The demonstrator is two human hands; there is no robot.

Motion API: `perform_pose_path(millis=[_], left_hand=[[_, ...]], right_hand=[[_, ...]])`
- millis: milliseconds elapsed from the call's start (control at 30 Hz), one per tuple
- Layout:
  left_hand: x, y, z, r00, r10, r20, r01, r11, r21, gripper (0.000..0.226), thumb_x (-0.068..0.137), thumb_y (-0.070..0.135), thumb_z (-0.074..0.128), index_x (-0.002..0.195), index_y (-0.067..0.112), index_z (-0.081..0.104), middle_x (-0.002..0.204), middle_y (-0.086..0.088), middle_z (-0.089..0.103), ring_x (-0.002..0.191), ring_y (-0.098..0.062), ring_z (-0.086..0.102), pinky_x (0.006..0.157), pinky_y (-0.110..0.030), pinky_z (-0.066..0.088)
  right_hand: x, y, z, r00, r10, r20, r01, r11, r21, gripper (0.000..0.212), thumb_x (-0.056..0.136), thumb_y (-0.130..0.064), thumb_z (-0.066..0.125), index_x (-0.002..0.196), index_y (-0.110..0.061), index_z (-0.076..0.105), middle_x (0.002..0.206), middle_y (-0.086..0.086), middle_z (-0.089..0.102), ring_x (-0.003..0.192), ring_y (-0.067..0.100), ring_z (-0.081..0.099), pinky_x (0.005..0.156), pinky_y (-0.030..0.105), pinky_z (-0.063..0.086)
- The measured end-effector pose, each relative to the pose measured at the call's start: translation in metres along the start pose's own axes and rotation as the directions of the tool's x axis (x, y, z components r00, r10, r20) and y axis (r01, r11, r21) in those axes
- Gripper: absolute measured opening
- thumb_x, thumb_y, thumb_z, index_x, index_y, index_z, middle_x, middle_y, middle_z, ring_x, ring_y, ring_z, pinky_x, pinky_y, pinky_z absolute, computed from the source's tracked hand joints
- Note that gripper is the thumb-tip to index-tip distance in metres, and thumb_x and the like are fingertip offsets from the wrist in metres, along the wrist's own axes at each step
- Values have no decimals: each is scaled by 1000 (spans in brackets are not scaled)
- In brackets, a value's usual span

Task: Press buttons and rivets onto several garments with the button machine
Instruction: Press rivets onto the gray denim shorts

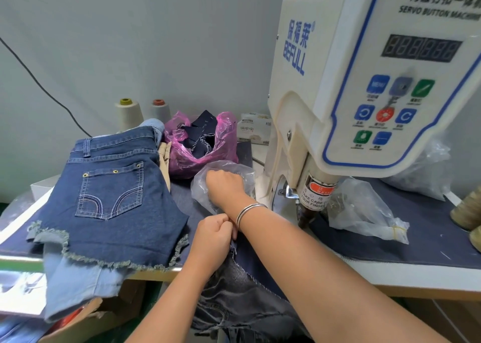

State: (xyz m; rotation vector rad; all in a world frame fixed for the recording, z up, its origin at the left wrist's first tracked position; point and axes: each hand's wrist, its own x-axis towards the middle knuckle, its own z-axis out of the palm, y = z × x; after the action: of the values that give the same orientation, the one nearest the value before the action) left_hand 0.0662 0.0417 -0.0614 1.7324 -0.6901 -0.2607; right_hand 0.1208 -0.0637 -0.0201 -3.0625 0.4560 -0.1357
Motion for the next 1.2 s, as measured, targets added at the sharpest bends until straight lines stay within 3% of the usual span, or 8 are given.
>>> perform_pose_path(millis=[300, 467, 567, 667, 867, 967, 1100, 1200], left_hand=[[-1, 1, -1, 998, 53, 19, -53, 998, 21, 29, 69, 17, 37, 42, 25, 47, 42, 7, 47, 46, -5, 42, 52, -20, 32], [-2, 2, -2, 998, 61, 28, -62, 997, 43, 25, 68, 17, 37, 46, 19, 47, 43, 3, 48, 47, -7, 42, 54, -26, 35], [-2, 2, -3, 998, 50, 28, -52, 998, 43, 23, 68, 18, 37, 47, 18, 47, 44, 0, 47, 48, -12, 42, 55, -31, 35], [-2, 2, -3, 999, 34, 30, -36, 998, 46, 23, 67, 19, 37, 46, 19, 47, 46, -2, 49, 49, -14, 43, 56, -31, 36], [-2, 1, -1, 1000, 16, 15, -17, 999, 36, 24, 68, 19, 38, 47, 19, 50, 45, 0, 51, 50, -15, 45, 58, -32, 38], [-1, 1, -1, 1000, 1, 11, -1, 1000, 3, 21, 68, 17, 40, 51, 19, 53, 46, -1, 51, 51, -18, 46, 58, -33, 38], [-1, 0, -2, 1000, -2, -16, 2, 1000, 4, 20, 69, 19, 40, 55, 25, 53, 48, 5, 51, 47, -5, 40, 50, -20, 32], [-1, 0, -3, 1000, 0, 7, 0, 1000, -1, 21, 70, 20, 41, 58, 19, 58, 55, -2, 58, 53, -12, 47, 54, -27, 39]], right_hand=[[-9, 4, 0, 983, 182, -5, -167, 912, 375, 26, 96, -17, 44, 112, -13, 64, 112, 14, 65, 105, 33, 58, 81, 35, 45], [-13, 8, 0, 983, 185, 21, -173, 868, 465, 24, 95, -19, 45, 78, -13, 61, 98, 13, 68, 94, 32, 61, 72, 30, 43], [-13, 15, -3, 979, 188, 82, -198, 770, 606, 26, 92, -17, 50, 85, -2, 70, 88, 11, 70, 88, 28, 63, 79, 34, 51], [-15, 23, -7, 977, 194, 88, -197, 661, 724, 20, 91, -20, 59, 82, -7, 72, 66, -2, 62, 74, 17, 59, 76, 31, 49], [-24, 23, -3, 977, 211, 36, -180, 716, 674, 23, 90, -21, 61, 73, -8, 68, 59, -7, 55, 69, 13, 53, 69, 29, 47], [-34, 19, -13, 967, 241, 78, -202, 551, 810, 21, 91, -23, 60, 83, -6, 70, 62, -5, 56, 64, 10, 51, 69, 29, 46], [-79, 8, -35, 974, 208, 91, -146, 269, 952, 18, 90, -20, 59, 73, -17, 63, 57, -4, 52, 48, 11, 45, 48, 23, 40], [-139, 14, -43, 989, 140, 53, -79, 191, 978, 25, 89, -15, 59, 65, -22, 63, 51, -7, 51, 45, 6, 44, 47, 17, 39]])
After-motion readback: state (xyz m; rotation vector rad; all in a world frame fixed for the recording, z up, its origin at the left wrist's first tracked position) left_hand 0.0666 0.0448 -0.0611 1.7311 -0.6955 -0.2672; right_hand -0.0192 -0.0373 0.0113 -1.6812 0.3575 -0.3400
